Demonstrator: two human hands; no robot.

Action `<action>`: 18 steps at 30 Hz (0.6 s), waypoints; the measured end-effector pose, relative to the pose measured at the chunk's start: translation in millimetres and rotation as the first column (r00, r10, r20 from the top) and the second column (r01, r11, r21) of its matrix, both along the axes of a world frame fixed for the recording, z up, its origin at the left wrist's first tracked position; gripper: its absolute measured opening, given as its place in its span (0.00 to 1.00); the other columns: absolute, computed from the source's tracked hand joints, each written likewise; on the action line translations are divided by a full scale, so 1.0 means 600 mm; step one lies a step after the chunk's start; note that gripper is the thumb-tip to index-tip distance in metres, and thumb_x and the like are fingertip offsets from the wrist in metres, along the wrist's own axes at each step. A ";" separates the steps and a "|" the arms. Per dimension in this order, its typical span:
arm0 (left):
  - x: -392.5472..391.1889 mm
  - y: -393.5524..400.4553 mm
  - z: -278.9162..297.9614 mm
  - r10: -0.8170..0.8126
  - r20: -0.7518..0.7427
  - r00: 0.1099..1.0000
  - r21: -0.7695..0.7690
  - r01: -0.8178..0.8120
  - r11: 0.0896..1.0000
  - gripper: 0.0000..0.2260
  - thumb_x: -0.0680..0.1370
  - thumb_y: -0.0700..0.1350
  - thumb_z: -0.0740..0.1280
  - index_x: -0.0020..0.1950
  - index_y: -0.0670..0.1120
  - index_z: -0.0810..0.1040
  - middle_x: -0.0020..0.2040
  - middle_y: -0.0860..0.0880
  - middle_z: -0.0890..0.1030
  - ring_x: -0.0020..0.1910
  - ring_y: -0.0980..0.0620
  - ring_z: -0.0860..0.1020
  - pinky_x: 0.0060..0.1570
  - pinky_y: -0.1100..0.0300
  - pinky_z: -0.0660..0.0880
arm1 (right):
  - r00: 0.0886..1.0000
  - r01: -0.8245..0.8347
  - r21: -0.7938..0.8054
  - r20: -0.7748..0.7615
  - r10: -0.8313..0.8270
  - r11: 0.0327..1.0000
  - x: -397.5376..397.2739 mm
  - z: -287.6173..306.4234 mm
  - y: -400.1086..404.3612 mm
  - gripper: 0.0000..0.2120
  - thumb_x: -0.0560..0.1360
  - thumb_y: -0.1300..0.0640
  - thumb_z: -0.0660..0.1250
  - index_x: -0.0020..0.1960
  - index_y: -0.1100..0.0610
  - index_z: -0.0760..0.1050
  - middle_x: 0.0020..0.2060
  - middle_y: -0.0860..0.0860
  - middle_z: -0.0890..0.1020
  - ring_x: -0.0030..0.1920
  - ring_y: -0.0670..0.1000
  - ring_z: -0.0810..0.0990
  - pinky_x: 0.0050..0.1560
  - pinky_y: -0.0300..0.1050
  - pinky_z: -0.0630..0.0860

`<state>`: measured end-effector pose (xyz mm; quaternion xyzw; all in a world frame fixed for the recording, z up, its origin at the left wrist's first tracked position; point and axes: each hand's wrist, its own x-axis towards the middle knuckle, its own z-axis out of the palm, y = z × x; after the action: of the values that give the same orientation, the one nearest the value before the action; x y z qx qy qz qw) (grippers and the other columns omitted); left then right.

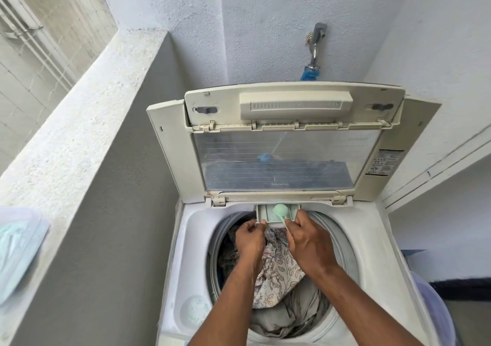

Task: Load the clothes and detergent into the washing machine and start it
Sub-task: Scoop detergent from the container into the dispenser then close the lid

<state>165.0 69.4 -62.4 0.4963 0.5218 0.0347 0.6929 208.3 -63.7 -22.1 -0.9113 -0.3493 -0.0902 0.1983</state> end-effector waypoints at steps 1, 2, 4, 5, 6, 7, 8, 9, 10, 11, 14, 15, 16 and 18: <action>-0.001 0.001 0.000 -0.003 0.000 1.000 0.016 0.003 1.000 0.15 0.81 0.43 0.72 0.67 0.41 0.80 0.61 0.42 0.85 0.57 0.46 0.83 0.65 0.48 0.78 | 1.000 0.016 0.001 -0.010 -0.016 1.000 -0.002 0.001 -0.001 0.12 0.65 0.67 0.83 0.46 0.63 0.85 0.39 0.51 0.76 0.33 0.43 0.64 0.30 0.32 0.75; -0.002 0.001 0.001 -0.005 -0.005 1.000 0.027 0.005 1.000 0.15 0.81 0.43 0.72 0.67 0.41 0.80 0.60 0.43 0.85 0.55 0.46 0.82 0.62 0.49 0.79 | 0.999 0.034 0.006 -0.022 -0.034 0.999 -0.004 0.003 -0.001 0.11 0.66 0.66 0.83 0.46 0.63 0.86 0.39 0.50 0.75 0.32 0.44 0.65 0.29 0.33 0.75; -0.005 0.000 0.008 -0.001 -0.020 1.000 0.036 0.002 0.999 0.15 0.81 0.43 0.73 0.67 0.42 0.80 0.60 0.44 0.85 0.59 0.40 0.83 0.63 0.46 0.79 | 0.995 0.074 0.031 -0.062 -0.072 0.997 -0.008 0.006 -0.002 0.10 0.68 0.66 0.82 0.48 0.62 0.86 0.38 0.49 0.73 0.30 0.45 0.67 0.26 0.35 0.76; -0.007 0.000 0.011 0.009 -0.025 1.000 0.038 -0.008 0.999 0.15 0.81 0.43 0.73 0.67 0.43 0.80 0.61 0.45 0.84 0.62 0.37 0.82 0.65 0.42 0.79 | 0.991 0.101 0.054 -0.090 -0.096 0.993 -0.009 0.008 -0.002 0.09 0.70 0.66 0.80 0.49 0.61 0.86 0.38 0.49 0.73 0.29 0.45 0.68 0.26 0.34 0.73; -0.009 -0.001 0.014 0.018 -0.030 0.999 0.044 -0.017 0.999 0.15 0.80 0.43 0.74 0.67 0.43 0.80 0.61 0.45 0.84 0.64 0.35 0.82 0.66 0.40 0.79 | 0.984 0.135 0.083 -0.126 -0.124 0.987 -0.011 0.010 -0.002 0.08 0.71 0.65 0.79 0.50 0.60 0.86 0.38 0.48 0.72 0.29 0.46 0.69 0.26 0.31 0.69; -0.011 -0.002 0.016 0.026 -0.035 0.999 0.058 -0.024 0.998 0.16 0.80 0.43 0.74 0.67 0.44 0.79 0.63 0.46 0.84 0.64 0.37 0.82 0.67 0.41 0.79 | 0.974 0.177 0.123 -0.165 -0.156 0.976 -0.012 0.014 -0.001 0.07 0.72 0.65 0.78 0.50 0.59 0.86 0.39 0.48 0.72 0.29 0.46 0.70 0.27 0.29 0.67; -0.015 -0.004 0.020 0.030 -0.042 0.999 0.077 -0.027 0.997 0.17 0.80 0.43 0.74 0.68 0.44 0.79 0.64 0.46 0.83 0.64 0.40 0.82 0.67 0.43 0.79 | 0.958 0.228 0.174 -0.214 -0.189 0.958 -0.014 0.018 0.001 0.07 0.73 0.64 0.77 0.51 0.58 0.86 0.39 0.47 0.73 0.29 0.46 0.72 0.26 0.30 0.69; -0.018 -0.005 0.024 0.037 -0.047 0.998 0.099 -0.032 0.995 0.19 0.80 0.43 0.74 0.70 0.43 0.78 0.65 0.47 0.82 0.64 0.43 0.82 0.68 0.45 0.78 | 0.937 0.285 0.235 -0.273 -0.218 0.929 -0.016 0.024 0.003 0.08 0.74 0.64 0.77 0.52 0.58 0.86 0.38 0.48 0.75 0.30 0.46 0.74 0.26 0.32 0.72; -0.022 -0.005 0.029 0.050 -0.043 0.998 0.121 -0.044 0.992 0.20 0.80 0.43 0.74 0.71 0.43 0.77 0.66 0.47 0.82 0.64 0.44 0.81 0.68 0.46 0.78 | 0.908 0.350 0.300 -0.341 -0.243 0.887 -0.019 0.033 0.007 0.08 0.74 0.65 0.78 0.52 0.58 0.86 0.38 0.48 0.77 0.31 0.46 0.76 0.26 0.33 0.75; -0.026 -0.004 0.032 0.066 -0.033 0.997 0.145 -0.061 0.988 0.21 0.80 0.44 0.74 0.72 0.43 0.77 0.66 0.48 0.82 0.63 0.46 0.81 0.68 0.47 0.77 | 0.866 0.428 0.358 -0.424 -0.264 0.830 -0.021 0.040 0.011 0.08 0.73 0.66 0.78 0.51 0.58 0.86 0.36 0.49 0.79 0.30 0.46 0.77 0.26 0.32 0.74; -0.037 0.000 0.060 0.120 0.020 0.993 0.221 -0.122 0.968 0.20 0.80 0.43 0.73 0.71 0.43 0.77 0.62 0.51 0.82 0.60 0.49 0.80 0.66 0.53 0.76 | 0.658 0.671 0.419 -0.716 -0.232 0.612 -0.030 0.068 0.022 0.10 0.74 0.65 0.78 0.45 0.50 0.85 0.32 0.52 0.83 0.28 0.49 0.78 0.26 0.44 0.78; -0.040 0.004 0.071 0.136 0.045 0.990 0.248 -0.143 0.958 0.20 0.80 0.43 0.74 0.72 0.44 0.76 0.63 0.50 0.82 0.61 0.49 0.80 0.67 0.53 0.76 | 0.600 0.718 0.417 -0.777 -0.192 0.558 -0.033 0.077 0.024 0.10 0.74 0.65 0.78 0.45 0.49 0.84 0.32 0.53 0.83 0.28 0.49 0.79 0.27 0.47 0.79; -0.043 0.008 0.081 0.153 0.069 0.986 0.265 -0.166 0.950 0.20 0.80 0.43 0.74 0.72 0.44 0.76 0.65 0.48 0.82 0.63 0.49 0.79 0.68 0.52 0.76 | 0.559 0.745 0.420 -0.817 -0.141 0.519 -0.035 0.085 0.026 0.09 0.74 0.64 0.77 0.46 0.51 0.84 0.32 0.54 0.83 0.27 0.49 0.78 0.26 0.46 0.78; -0.049 0.019 0.107 0.204 0.125 0.971 0.276 -0.232 0.933 0.19 0.80 0.42 0.74 0.71 0.45 0.77 0.65 0.48 0.82 0.63 0.49 0.80 0.69 0.50 0.76 | 0.507 0.771 0.435 -0.861 -0.036 0.464 -0.041 0.108 0.031 0.06 0.74 0.65 0.77 0.50 0.58 0.84 0.31 0.55 0.82 0.25 0.47 0.77 0.23 0.41 0.75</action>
<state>135.4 80.5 1.7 0.5289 0.5298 0.2105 0.6287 183.5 -45.3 42.6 -0.7256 0.1073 0.1044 0.6716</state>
